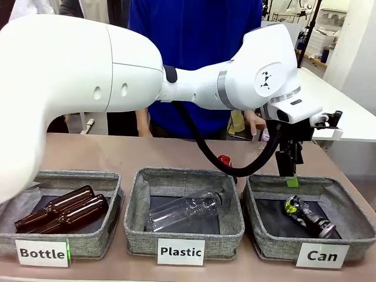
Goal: Sort the can waste into the basket.
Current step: Pick up the can waste from the table and place it in the right Fabric basket.
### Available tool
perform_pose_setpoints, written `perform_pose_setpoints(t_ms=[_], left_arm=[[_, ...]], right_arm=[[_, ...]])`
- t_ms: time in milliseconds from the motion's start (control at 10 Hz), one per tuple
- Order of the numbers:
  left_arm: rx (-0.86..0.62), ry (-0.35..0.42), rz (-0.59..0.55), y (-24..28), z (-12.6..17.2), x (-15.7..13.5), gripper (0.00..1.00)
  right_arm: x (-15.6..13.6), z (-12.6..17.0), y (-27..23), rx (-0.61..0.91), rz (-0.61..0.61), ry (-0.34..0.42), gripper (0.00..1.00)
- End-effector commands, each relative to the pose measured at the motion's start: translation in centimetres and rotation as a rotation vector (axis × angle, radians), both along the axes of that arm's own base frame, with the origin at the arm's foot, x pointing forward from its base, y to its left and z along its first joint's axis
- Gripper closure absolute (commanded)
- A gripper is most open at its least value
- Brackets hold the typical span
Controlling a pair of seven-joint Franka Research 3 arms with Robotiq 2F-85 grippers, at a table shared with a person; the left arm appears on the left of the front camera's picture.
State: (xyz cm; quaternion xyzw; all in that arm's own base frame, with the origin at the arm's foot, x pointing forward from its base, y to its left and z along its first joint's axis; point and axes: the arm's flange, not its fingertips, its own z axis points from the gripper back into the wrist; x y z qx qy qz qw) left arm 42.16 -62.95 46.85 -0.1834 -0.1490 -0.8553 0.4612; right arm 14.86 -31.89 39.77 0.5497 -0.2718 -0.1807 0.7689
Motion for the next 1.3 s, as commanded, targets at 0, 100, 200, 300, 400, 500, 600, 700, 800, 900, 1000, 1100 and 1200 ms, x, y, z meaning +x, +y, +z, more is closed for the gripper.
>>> perform_pose_setpoints(t_ms=[0, 100, 200, 300, 400, 500, 600, 700, 800, 900, 1000, 1100, 1200], left_arm=[[-0.010, 0.047, 0.021, 2.8, 2.8, 0.2, 0.00], [0.009, 0.114, 0.061, 5.6, 4.8, 0.2, 0.00], [0.043, 0.161, 0.109, 9.8, 7.1, 0.0, 0.00], [0.029, 0.196, 0.167, 14.2, 9.0, -0.3, 0.00], [0.017, 0.255, 0.253, 18.9, 10.5, -1.0, 0.00], [-0.011, 0.271, 0.371, 23.9, 11.2, -1.5, 0.00], [-0.055, 0.305, 0.554, 30.0, 11.4, -1.8, 0.00], [-0.131, 0.343, 0.705, 35.8, 11.3, -1.9, 0.00], [-0.234, 0.380, 0.862, 42.0, 11.3, -2.2, 0.00], [-0.364, 0.452, 1.030, 48.6, 11.2, -2.6, 0.00], [-0.514, 0.540, 1.171, 55.5, 9.9, -3.4, 0.00], [-0.618, 0.596, 1.298, 61.4, 8.8, -4.6, 0.00], [-0.690, 0.665, 1.407, 66.5, 7.3, -5.5, 0.00]], right_arm=[[0.0, 0.0, 0.0, 0.000, 0.000, 0.000, 0.00], [0.9, 0.1, 1.0, -0.011, 0.037, -0.003, 0.00], [2.8, 0.5, 2.4, 0.008, 0.084, -0.011, 0.00], [4.9, 0.8, 4.3, 0.007, 0.128, 0.002, 0.00], [7.2, 1.4, 6.7, -0.002, 0.197, 0.004, 0.00], [9.6, 2.1, 9.7, -0.054, 0.269, 0.010, 0.00], [11.7, 2.8, 13.5, -0.098, 0.387, 0.011, 0.00], [13.4, 3.2, 16.7, -0.128, 0.487, 0.024, 0.00], [15.0, 3.7, 19.3, -0.126, 0.585, 0.042, 0.00], [16.4, 4.2, 21.6, -0.092, 0.651, 0.072, 0.00], [17.7, 4.4, 22.9, -0.049, 0.715, 0.119, 0.00], [18.4, 4.7, 23.8, 0.008, 0.763, 0.141, 0.00], [19.2, 5.0, 24.0, 0.079, 0.801, 0.147, 0.00]])
